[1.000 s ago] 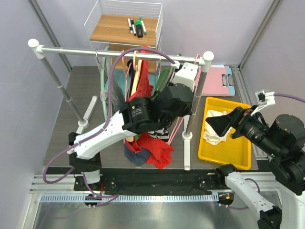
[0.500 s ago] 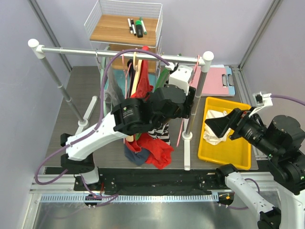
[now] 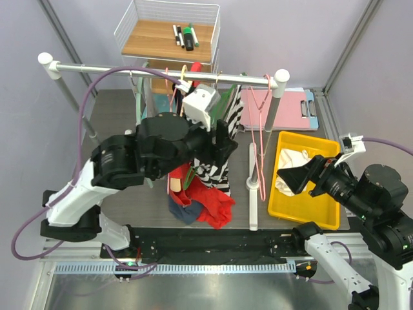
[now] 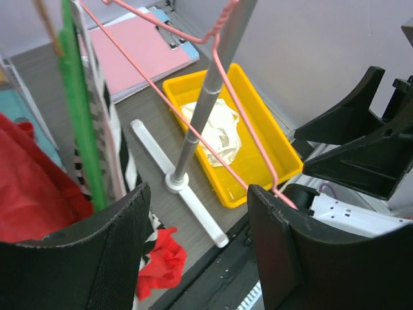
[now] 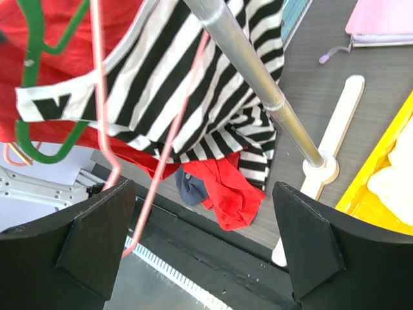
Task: Remove the tank top from the hanger
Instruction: Place the hanger at the clothesline, then pick up the hanger.
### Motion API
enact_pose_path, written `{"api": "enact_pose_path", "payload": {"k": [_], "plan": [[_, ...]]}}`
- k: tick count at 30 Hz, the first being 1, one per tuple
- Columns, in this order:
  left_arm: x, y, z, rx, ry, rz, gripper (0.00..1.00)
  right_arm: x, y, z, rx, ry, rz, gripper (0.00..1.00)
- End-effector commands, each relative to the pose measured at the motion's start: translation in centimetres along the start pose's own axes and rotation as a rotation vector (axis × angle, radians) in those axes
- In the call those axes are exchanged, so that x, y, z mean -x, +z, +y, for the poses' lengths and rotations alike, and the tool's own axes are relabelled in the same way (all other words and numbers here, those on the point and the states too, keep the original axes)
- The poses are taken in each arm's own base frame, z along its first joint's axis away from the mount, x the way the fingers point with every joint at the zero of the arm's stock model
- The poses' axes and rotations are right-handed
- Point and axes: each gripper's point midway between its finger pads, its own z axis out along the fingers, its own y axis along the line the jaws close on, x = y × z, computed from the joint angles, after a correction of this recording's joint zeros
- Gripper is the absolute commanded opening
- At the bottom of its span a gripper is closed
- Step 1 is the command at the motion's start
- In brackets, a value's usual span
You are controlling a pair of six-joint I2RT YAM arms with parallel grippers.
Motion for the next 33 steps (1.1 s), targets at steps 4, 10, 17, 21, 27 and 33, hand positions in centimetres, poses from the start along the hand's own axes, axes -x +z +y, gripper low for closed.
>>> {"api": "enact_pose_path", "payload": {"k": [4, 10, 17, 21, 27, 33], "plan": [[2.4, -2.6, 5.0, 0.133, 0.093, -0.037, 0.66, -1.7, 0.1, -0.9, -0.019, 0.016, 0.036, 0.93], [2.9, -0.6, 8.2, 0.2, 0.093, -0.021, 0.64, -2.2, -0.3, -1.0, -0.019, 0.023, 0.039, 0.92], [2.9, 1.4, 7.7, 0.158, 0.086, -0.022, 0.53, -2.6, -0.6, -1.4, -0.036, 0.022, 0.052, 0.92], [2.9, 2.1, 7.5, 0.156, 0.083, -0.024, 0.5, -2.6, -0.7, -1.4, -0.035, 0.018, 0.049, 0.92], [2.3, 3.3, 7.6, 0.171, 0.086, -0.006, 0.45, -2.7, -0.7, -1.4, -0.033, 0.016, 0.049, 0.92], [1.9, 4.0, 7.6, 0.176, 0.08, -0.005, 0.4, -2.7, -0.7, -1.4, -0.035, 0.006, 0.057, 0.93]]}}
